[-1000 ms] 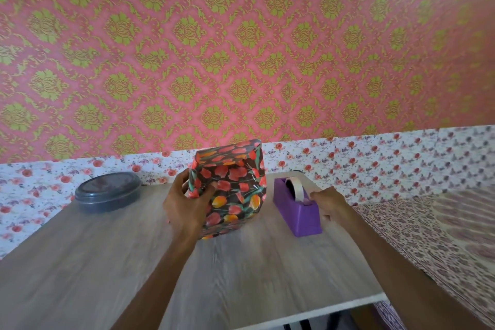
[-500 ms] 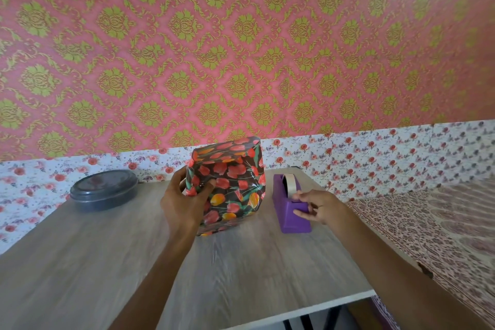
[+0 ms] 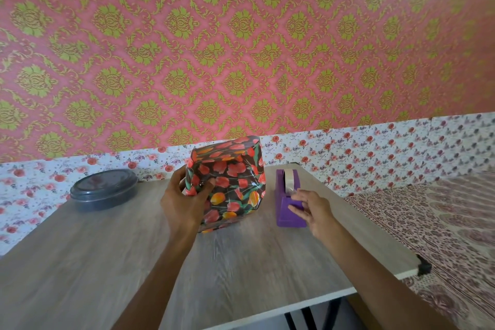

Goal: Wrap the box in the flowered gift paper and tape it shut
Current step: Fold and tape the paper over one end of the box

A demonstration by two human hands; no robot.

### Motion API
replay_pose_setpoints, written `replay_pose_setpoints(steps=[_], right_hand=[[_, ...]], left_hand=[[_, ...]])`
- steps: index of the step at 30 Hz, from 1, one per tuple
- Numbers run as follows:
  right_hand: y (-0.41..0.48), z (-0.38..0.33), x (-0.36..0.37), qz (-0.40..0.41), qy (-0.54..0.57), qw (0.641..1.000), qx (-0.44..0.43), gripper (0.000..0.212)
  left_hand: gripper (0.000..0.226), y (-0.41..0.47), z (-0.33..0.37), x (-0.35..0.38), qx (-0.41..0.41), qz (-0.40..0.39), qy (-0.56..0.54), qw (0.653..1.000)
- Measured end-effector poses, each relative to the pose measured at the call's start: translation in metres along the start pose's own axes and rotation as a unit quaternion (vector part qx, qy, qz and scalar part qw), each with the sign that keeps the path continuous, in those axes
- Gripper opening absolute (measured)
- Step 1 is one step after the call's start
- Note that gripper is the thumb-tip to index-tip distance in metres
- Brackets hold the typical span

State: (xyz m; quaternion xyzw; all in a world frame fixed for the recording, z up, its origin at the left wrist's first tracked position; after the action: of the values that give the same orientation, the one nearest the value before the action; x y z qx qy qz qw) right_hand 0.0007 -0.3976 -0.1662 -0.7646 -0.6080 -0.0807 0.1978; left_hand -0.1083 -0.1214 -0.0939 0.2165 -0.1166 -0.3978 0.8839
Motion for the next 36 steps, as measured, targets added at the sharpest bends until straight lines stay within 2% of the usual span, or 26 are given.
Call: replay_pose_setpoints(steps=[5,13,16,20,25,26,28,31,34,36], right_hand=[[0.004,0.013,-0.001,0.030,-0.024,0.999,-0.011,0.030],[0.011,0.017,-0.002,0.081,-0.132,0.988,-0.017,0.034],[0.004,0.009,-0.003,0.124,-0.258,0.957,-0.037,0.030],[0.000,0.007,-0.003,0.131,-0.384,0.905,-0.130,0.013],[-0.016,0.015,-0.017,0.131,-0.397,0.873,-0.249,0.006],[-0.021,0.012,-0.017,0.119,-0.392,0.868,-0.282,0.003],[-0.038,0.002,-0.011,0.066,-0.366,0.868,-0.329,0.013],[-0.072,-0.011,0.007,-0.030,-0.320,0.880,-0.350,0.018],[-0.105,-0.021,0.030,-0.110,-0.291,0.865,-0.394,0.021],[-0.121,-0.023,0.041,-0.174,-0.302,0.846,-0.404,0.054]], left_hand=[[0.055,0.000,0.001,0.001,-0.003,-0.002,0.000,1.000],[0.058,0.003,-0.004,0.002,-0.012,-0.001,0.004,1.000],[0.059,0.003,-0.004,0.002,-0.013,-0.001,0.003,1.000],[0.058,0.003,-0.004,0.002,-0.014,-0.002,0.004,1.000],[0.060,0.003,-0.004,0.002,-0.015,-0.004,0.003,1.000],[0.060,0.004,-0.003,0.003,-0.016,-0.004,0.001,1.000],[0.058,0.005,-0.002,0.003,-0.017,-0.003,0.002,1.000],[0.057,0.006,-0.002,0.004,-0.019,-0.003,0.005,1.000],[0.057,0.007,0.000,0.002,-0.021,-0.003,0.005,1.000],[0.057,0.007,0.000,0.005,-0.024,-0.008,0.000,1.000]])
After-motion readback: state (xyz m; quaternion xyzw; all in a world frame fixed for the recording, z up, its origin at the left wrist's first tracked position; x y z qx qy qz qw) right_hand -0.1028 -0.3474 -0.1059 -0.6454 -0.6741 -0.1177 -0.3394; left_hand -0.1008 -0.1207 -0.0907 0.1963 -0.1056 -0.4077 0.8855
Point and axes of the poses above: each hand's wrist, its own y-axis towards the middle knuckle, its own x-axis out of the palm, z = x × y, the point moved 3 cm from there along y, towards the middle knuckle, and after that the axes turned 2 degrees about -y, right-handed, at the moved point
